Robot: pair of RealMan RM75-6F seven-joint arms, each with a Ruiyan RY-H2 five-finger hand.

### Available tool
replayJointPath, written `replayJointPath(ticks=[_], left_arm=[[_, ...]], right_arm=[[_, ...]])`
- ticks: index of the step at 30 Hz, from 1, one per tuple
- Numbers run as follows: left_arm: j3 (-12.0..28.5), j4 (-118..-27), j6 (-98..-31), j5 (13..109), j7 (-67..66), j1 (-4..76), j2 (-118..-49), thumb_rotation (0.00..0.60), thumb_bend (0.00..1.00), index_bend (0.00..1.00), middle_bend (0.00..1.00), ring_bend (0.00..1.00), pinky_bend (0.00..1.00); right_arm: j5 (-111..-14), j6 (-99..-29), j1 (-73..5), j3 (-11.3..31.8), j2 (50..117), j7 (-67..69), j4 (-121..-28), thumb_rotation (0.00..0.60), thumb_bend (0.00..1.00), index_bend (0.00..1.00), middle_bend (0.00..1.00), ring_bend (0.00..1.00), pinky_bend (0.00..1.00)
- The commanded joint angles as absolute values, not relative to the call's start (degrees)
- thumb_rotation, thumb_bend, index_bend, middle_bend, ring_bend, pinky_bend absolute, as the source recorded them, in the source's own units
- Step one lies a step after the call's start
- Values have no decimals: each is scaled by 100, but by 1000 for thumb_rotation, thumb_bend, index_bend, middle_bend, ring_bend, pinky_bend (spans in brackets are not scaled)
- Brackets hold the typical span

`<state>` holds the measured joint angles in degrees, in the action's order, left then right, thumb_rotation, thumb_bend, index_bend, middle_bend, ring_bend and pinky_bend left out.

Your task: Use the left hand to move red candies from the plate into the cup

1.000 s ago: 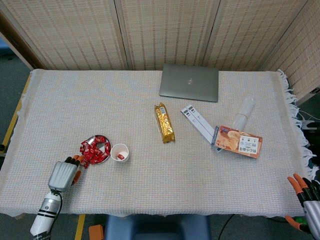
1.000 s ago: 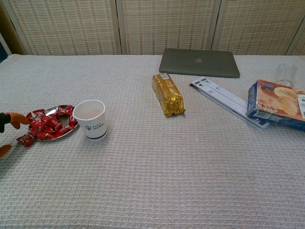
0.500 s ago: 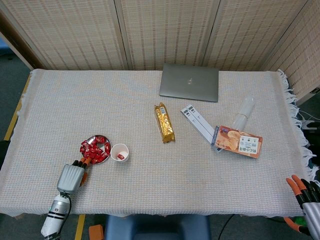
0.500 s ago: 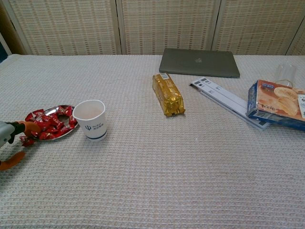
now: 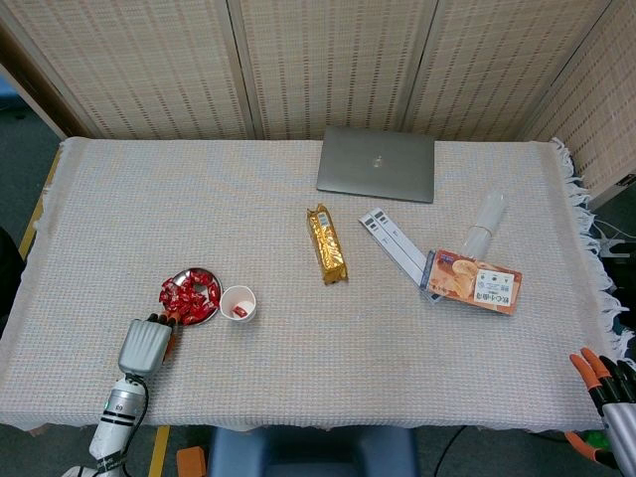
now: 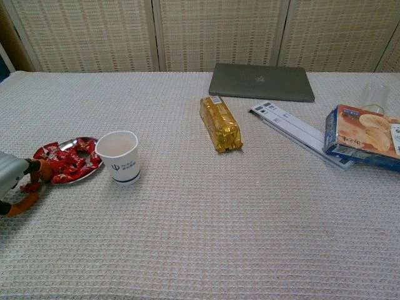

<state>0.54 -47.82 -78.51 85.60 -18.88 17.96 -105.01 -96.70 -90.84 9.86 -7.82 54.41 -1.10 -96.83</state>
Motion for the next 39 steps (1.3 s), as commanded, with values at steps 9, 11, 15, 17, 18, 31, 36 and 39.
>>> replayJointPath(ticks=[9, 11, 15, 17, 18, 31, 36, 39], left_arm=[[137, -4631, -8219, 8759, -1752, 1825, -10528, 600, 427, 541, 589, 657, 1000], [156, -4655, -8261, 8769, -1723, 1823, -10489, 600, 427, 558, 606, 661, 1000], [183, -4919, -8397, 8837, -1631, 1826, -10338, 600, 429, 575, 621, 666, 1000], [176, -5248, -8499, 8951, -1603, 1865, -10197, 600, 428, 575, 621, 666, 1000], [176, -5427, -8540, 9016, -1624, 1901, -10126, 600, 428, 575, 621, 666, 1000], [945, -7796, -7923, 9180, -3046, 2934, -9715, 600, 430, 570, 612, 666, 1000], [1121, -7819, -7535, 8925, -3255, 3198, -9879, 600, 430, 554, 600, 661, 1000], [1148, -7678, -7282, 8727, -3351, 3311, -9995, 600, 431, 495, 554, 614, 1000]], right_arm=[[-9659, -9079, 984, -779, 5433, -102, -9685, 600, 43, 0, 0, 0, 57], [-9650, -9085, 986, -774, 5433, -96, -9682, 600, 42, 0, 0, 0, 60], [-9635, -9066, 979, -769, 5439, -117, -9690, 600, 42, 0, 0, 0, 62], [-9621, -9044, 971, -764, 5447, -143, -9697, 600, 42, 0, 0, 0, 64], [-9614, -9031, 965, -762, 5451, -159, -9701, 600, 42, 0, 0, 0, 65], [-9440, -8955, 928, -696, 5431, -127, -9727, 600, 43, 0, 0, 0, 81], [-9328, -8894, 905, -660, 5420, -114, -9739, 600, 43, 0, 0, 0, 83], [-9288, -8883, 900, -643, 5420, -122, -9746, 600, 42, 0, 0, 0, 84]])
